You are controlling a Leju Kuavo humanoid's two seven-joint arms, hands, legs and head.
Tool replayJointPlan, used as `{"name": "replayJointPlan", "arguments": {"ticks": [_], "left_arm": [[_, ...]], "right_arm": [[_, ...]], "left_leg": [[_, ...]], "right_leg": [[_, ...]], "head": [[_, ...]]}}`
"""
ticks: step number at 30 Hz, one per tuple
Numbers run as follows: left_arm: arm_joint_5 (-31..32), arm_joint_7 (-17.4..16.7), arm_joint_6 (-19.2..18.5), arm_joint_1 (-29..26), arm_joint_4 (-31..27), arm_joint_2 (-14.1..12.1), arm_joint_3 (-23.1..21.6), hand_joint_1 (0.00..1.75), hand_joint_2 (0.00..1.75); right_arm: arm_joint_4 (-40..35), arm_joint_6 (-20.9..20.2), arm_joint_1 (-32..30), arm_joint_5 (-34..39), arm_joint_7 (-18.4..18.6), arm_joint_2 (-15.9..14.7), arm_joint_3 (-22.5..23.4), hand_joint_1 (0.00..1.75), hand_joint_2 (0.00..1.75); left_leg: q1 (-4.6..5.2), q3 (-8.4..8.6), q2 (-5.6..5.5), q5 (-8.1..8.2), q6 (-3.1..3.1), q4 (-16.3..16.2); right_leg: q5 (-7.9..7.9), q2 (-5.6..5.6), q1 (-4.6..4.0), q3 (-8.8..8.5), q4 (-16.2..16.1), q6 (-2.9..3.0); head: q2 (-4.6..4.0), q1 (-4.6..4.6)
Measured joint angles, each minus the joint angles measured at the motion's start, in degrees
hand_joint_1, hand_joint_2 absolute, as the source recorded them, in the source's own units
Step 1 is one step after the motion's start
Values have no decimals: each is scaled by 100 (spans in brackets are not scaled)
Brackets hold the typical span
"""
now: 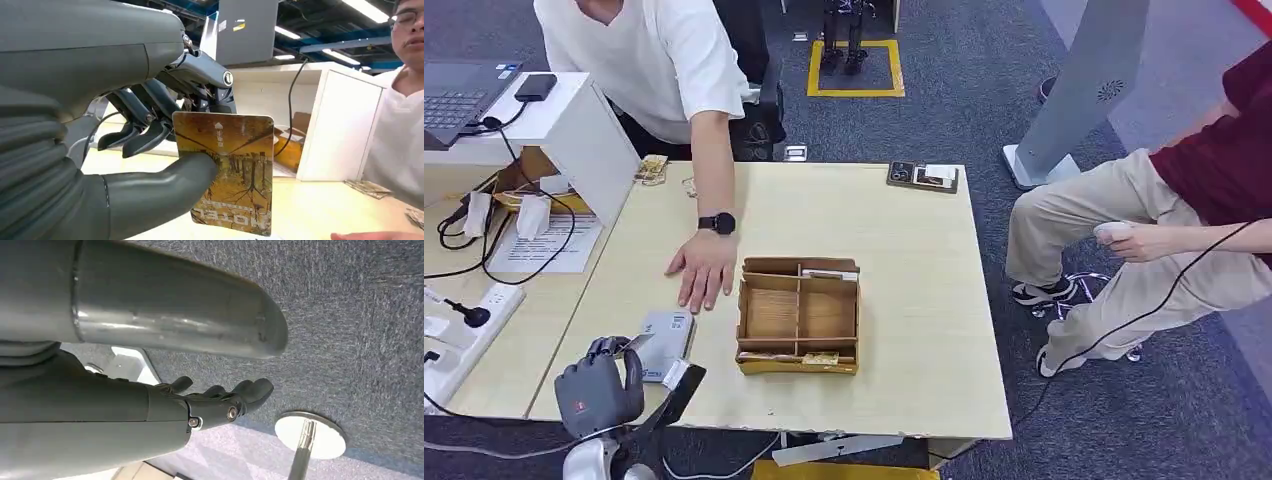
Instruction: Pass the card to the sensor for recognition and then transmit it.
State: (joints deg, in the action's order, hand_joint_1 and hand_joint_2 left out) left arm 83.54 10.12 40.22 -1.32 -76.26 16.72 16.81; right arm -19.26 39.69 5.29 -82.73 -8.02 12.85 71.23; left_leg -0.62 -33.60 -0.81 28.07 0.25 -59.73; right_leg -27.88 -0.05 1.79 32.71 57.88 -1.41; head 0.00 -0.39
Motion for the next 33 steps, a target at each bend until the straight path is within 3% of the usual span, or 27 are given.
{"name": "replayJointPlan", "arguments": {"ticks": [4, 8, 14, 20, 33], "left_arm": [[2, -19, 0, -4, 24, 0, -2, 175, 175], [39, -587, 0, -66, 196, -63, -277, 175, 175], [13, -931, 15, -107, 500, -219, -749, 175, 175], [164, -913, 15, -51, 890, -297, -892, 175, 175], [79, -1316, 15, 75, 1427, -573, -1357, 175, 175]], "right_arm": [[4, 0, 0, 0, 0, -4, 0, 0, 0], [13, 0, 0, 190, 33, -13, -48, 0, 0], [37, 0, -5, 393, 85, -33, -229, 0, 0], [70, 0, -2, 376, 98, -37, -343, 0, 0], [151, 0, -18, 704, 186, -63, -666, 0, 0]], "left_leg": [[0, 0, 0, 0, 0, 0], [1, 0, 0, 0, 0, 0], [1, 2, 0, 1, 0, 0], [0, 8, 0, 0, 0, 1], [1, 28, -1, 0, 0, 4]], "right_leg": [[0, 0, 0, 0, 0, 0], [0, 0, 1, 0, 0, 0], [0, -1, 1, -1, 0, 0], [0, -3, 0, -8, 0, 0], [-1, -5, 1, -32, 0, 1]], "head": [[2, 0], [2, 0], [2, -2], [0, 0], [0, -2]]}}
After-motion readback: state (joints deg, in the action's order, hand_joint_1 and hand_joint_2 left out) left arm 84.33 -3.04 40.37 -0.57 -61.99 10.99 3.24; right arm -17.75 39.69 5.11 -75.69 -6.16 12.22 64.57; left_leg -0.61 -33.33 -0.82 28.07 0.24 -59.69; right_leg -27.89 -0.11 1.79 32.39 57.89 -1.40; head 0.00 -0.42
